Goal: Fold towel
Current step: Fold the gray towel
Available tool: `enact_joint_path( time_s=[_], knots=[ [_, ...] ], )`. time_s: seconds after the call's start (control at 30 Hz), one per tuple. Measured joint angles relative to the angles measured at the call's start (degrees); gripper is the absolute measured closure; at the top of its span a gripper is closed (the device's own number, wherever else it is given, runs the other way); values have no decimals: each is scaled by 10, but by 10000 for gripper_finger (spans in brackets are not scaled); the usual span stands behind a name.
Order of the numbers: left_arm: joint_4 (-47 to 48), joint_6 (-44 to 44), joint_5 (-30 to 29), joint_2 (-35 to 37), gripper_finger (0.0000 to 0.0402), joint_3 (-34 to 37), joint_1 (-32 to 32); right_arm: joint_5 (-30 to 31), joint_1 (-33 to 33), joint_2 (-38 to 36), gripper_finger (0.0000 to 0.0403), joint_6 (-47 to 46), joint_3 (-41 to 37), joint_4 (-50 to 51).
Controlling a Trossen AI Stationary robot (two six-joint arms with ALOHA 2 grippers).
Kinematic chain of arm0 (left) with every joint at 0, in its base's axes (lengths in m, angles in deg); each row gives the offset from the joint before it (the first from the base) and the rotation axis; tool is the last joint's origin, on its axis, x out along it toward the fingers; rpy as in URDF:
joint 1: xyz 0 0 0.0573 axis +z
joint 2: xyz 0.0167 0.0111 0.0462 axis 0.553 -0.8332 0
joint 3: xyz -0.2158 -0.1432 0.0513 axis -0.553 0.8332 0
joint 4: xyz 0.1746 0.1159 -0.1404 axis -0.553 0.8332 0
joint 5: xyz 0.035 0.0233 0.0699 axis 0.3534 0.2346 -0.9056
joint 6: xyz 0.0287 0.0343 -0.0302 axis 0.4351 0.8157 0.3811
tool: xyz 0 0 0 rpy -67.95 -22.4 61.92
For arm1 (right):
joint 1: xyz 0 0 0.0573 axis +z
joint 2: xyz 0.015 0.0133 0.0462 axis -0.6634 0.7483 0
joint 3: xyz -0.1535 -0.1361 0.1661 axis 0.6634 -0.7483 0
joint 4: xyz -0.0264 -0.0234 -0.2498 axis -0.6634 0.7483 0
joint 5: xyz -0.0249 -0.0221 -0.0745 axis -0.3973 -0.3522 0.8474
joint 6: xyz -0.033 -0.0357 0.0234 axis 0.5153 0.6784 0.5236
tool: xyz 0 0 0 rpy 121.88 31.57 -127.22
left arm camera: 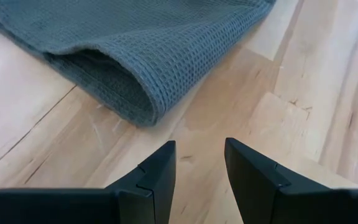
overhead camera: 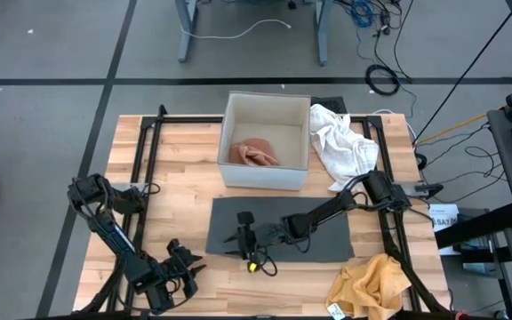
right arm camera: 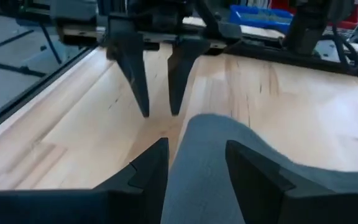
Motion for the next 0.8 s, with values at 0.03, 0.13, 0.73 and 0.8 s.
enact_joint_path(
  time_s=[0.03,0.13,0.73,0.8],
  knots=[
    [0,0,0,0,257,0,0,-1,-1,7,252,0,4,1],
    [0,2,-2,0,257,0,0,-1,-5,29,252,0,16,15],
    [-1,1,-3,0,257,0,0,13,-2,46,252,20,88,178],
    [-1,1,-3,0,257,0,0,18,1,34,252,33,90,166]
  ],
)
